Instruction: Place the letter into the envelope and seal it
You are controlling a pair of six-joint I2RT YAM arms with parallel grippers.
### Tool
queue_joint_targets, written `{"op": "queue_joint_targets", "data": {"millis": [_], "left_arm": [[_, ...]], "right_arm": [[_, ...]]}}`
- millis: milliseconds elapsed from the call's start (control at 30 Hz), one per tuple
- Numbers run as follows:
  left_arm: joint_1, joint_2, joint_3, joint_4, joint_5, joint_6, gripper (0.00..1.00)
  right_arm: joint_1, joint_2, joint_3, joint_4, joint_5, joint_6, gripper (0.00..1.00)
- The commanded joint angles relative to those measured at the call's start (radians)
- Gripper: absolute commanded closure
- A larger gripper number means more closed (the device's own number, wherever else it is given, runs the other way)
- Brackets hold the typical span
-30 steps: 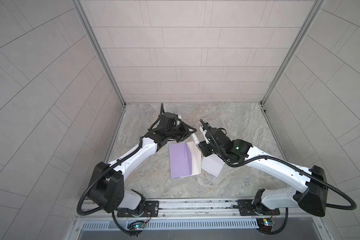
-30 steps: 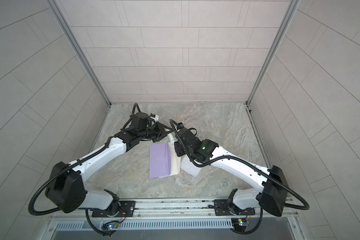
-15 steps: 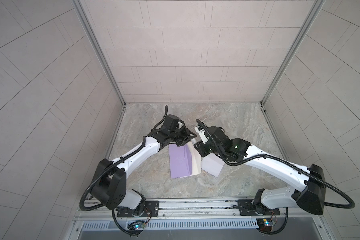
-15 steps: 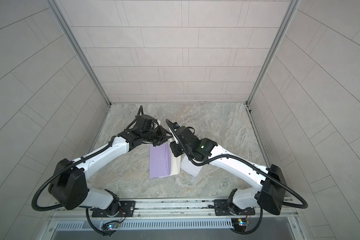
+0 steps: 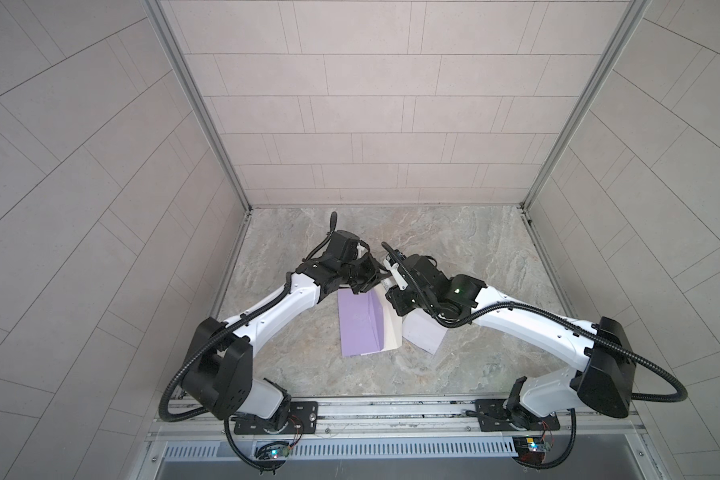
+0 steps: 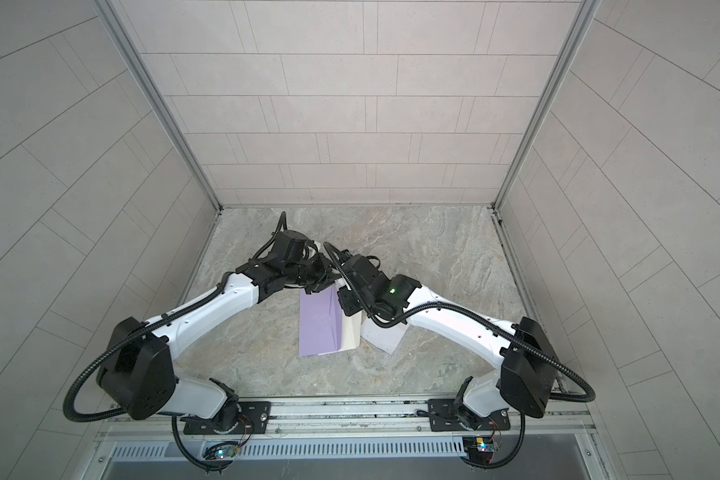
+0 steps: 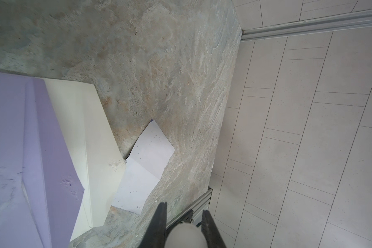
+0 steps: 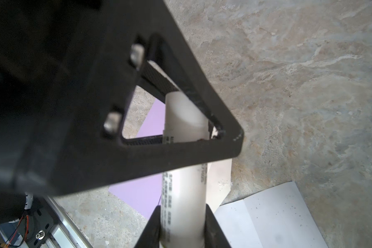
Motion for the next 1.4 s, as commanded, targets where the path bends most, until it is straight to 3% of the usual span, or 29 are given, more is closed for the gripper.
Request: {"op": "queue_joint_targets", "data": {"millis": [0, 100, 167, 333, 400, 500, 700, 867, 967, 1033, 1067, 1233, 1367], "left_arm": [[-0.003, -0.012, 0.017, -0.010, -0.012, 0.019, 1.00], [-0.003, -0.015, 0.012, -0.018, -0.022, 0.022, 1.00], [0.000, -0.017, 0.009, -0.019, -0.026, 0.031, 1.00], [0.011, -0.033, 0.004, 0.025, -0.002, 0.099, 1.00], [0.020, -0.053, -0.026, 0.134, 0.053, 0.116, 1.00], [0.035, -0.090, -0.102, 0.382, 0.146, 0.089, 1.00], [0.059, -0.154, -0.252, 0.784, 0.299, 0.042, 1.00], [0.060, -0.185, -0.309, 0.937, 0.415, 0.013, 1.00], [0.060, -0.190, -0.297, 0.857, 0.381, 0.037, 1.00], [0.061, -0.189, -0.262, 0.715, 0.306, 0.076, 1.00], [0.060, -0.185, -0.234, 0.639, 0.270, 0.094, 1.00], [0.056, -0.119, -0.069, 0.261, 0.120, 0.123, 1.00], [0.051, -0.057, 0.015, 0.127, 0.131, 0.091, 1.00]], "right_arm": [[0.005, -0.030, -0.010, -0.015, 0.006, 0.002, 0.82], [-0.001, -0.041, -0.019, -0.011, -0.009, 0.009, 0.97], [-0.023, -0.060, -0.040, 0.012, -0.063, 0.027, 1.00], [-0.195, -0.137, -0.192, 0.252, -0.468, 0.205, 1.00], [-0.261, -0.156, -0.257, 0.385, -0.601, 0.301, 1.00], [-0.332, -0.184, -0.321, 0.517, -0.711, 0.407, 1.00], [-0.372, -0.222, -0.356, 0.603, -0.784, 0.464, 1.00], [-0.373, -0.238, -0.355, 0.597, -0.778, 0.451, 1.00], [-0.349, -0.246, -0.282, 0.388, -0.660, 0.321, 0.98], [-0.294, -0.247, -0.191, 0.192, -0.518, 0.186, 0.70], [-0.267, -0.246, -0.157, 0.136, -0.462, 0.148, 0.65], [-0.148, -0.239, -0.056, -0.004, -0.191, 0.052, 0.56], [-0.127, -0.227, -0.049, 0.002, -0.155, 0.031, 0.56]]}}
